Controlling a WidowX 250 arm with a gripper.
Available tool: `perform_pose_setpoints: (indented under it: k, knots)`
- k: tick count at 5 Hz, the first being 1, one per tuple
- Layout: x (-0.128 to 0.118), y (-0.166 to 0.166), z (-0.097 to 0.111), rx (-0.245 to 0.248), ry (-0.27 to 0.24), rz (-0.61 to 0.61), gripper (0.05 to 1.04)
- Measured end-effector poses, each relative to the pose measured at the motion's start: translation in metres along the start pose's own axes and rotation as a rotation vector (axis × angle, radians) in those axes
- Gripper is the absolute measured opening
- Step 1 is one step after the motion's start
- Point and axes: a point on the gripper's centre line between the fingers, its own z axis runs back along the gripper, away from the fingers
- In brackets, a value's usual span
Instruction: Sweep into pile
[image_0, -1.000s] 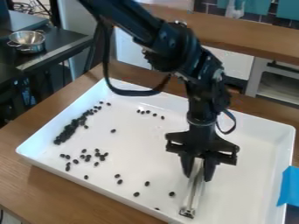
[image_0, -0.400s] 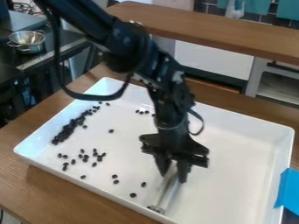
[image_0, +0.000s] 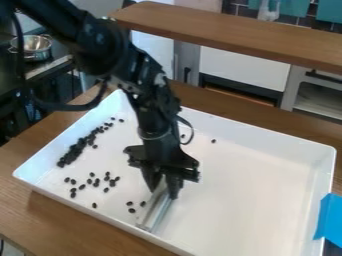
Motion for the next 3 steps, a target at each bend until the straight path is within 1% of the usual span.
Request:
perform_pose_setpoints:
  k: [1,2,3]
  knots:
    - [0.002,0.020,0.001,0.011,-0.033,-0.020,0.375]
    - [0.004,0.043,0.001,0.038,-0.045,-0.046,0.375]
    - [0.004,0.065,0.003,0.063,-0.036,-0.054,0.375]
